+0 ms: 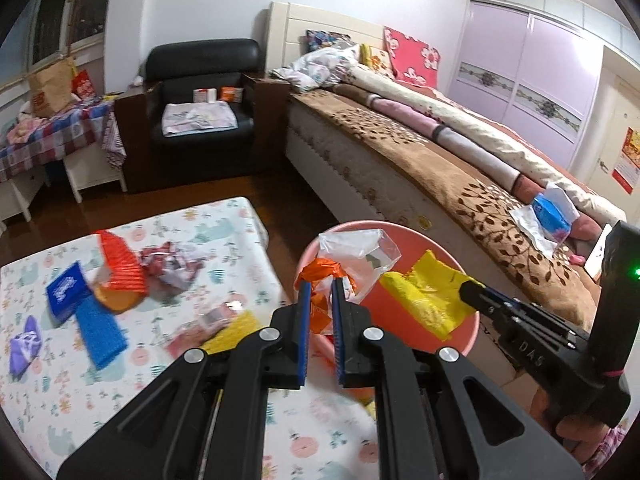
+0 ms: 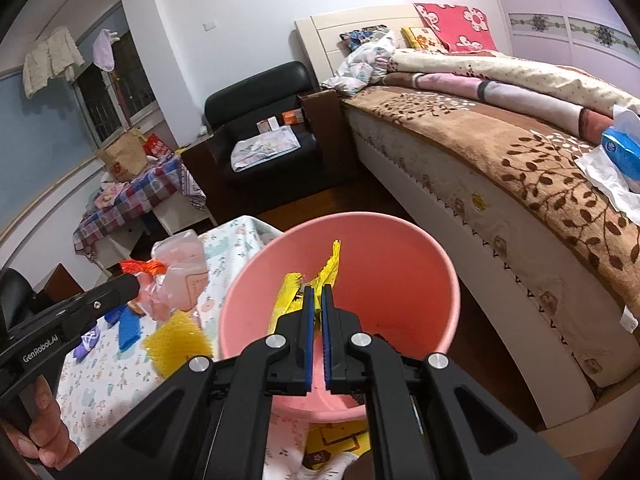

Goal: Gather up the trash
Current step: 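Carry the yellow bag in the right tool while the left tool carries the orange bag to the bucket, then open both tools to drop the bags into the pink bucket, then withdraw both open tools from the bucket back over the table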

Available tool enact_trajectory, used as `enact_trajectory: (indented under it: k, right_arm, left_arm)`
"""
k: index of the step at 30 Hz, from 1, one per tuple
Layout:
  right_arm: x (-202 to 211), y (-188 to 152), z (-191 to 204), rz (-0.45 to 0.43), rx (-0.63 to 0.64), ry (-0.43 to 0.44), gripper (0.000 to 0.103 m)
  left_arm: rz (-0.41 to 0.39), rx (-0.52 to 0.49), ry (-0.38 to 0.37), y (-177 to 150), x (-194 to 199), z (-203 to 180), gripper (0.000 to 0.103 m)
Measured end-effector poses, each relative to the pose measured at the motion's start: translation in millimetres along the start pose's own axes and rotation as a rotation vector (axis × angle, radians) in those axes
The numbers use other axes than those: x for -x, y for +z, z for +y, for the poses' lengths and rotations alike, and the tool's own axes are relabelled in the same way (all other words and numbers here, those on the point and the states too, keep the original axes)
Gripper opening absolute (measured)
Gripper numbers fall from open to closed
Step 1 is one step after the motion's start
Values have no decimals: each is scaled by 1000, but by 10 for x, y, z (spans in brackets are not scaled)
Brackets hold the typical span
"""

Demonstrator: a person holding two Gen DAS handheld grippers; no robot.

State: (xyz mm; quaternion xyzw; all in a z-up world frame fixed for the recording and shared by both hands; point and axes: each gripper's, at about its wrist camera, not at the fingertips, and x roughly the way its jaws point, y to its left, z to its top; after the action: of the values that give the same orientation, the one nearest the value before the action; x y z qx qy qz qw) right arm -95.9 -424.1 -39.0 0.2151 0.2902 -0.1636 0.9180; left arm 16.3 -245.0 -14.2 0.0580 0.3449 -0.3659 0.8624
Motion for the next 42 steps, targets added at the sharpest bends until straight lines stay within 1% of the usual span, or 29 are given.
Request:
enact_trajectory:
  k: [10, 18, 20, 21, 22, 24, 25, 28, 31, 33, 34, 35, 39, 42]
  right_arm:
    - [-142, -64, -150, 40, -5, -31, 3]
    - [-227, -86, -220, 65, -9, -49, 3]
    - [-242, -94, -220, 72, -8, -53, 3]
    - [-246, -95, -219, 72, -7, -56, 4]
    - [-250, -95, -216, 74, -5, -59, 5]
    - [-262, -90, -205, 77, -1, -60, 8]
    - [-265, -89, -204, 77, 2, -63, 10]
    - [-257, -99, -204, 77, 1, -63, 17]
    - [-247, -96, -195, 74, 7, -64, 18]
    - [-227, -96, -181, 71, 9, -62, 23]
    - [-208, -99, -168, 66, 10, -62, 31]
    - [-185, -100, -155, 58, 10, -63, 36]
    - [-98, -111, -94, 41, 14, -52, 36]
    - [-48, -122, -28, 38, 24, -45, 36]
  left_arm:
    - [85, -4, -46, -81, -395, -160, 9]
    - [113, -23, -48, -103, -530, -238, 9]
    - [115, -44, -34, -95, -541, -272, 12]
    - [117, -54, -25, -93, -545, -287, 17]
    - [115, -58, -26, -92, -541, -297, 25]
    - [108, -56, -25, -87, -528, -313, 34]
    - [102, -60, -20, -83, -514, -324, 35]
    - [88, -70, -7, -69, -467, -345, 36]
    - [78, -64, 13, -57, -415, -343, 36]
    - [74, -58, 34, -56, -376, -329, 36]
    - [71, -53, 44, -57, -348, -318, 36]
    - [70, -49, 52, -57, -324, -309, 36]
    - [61, -43, 81, -66, -211, -272, 36]
    - [40, -43, 109, -77, -83, -242, 36]
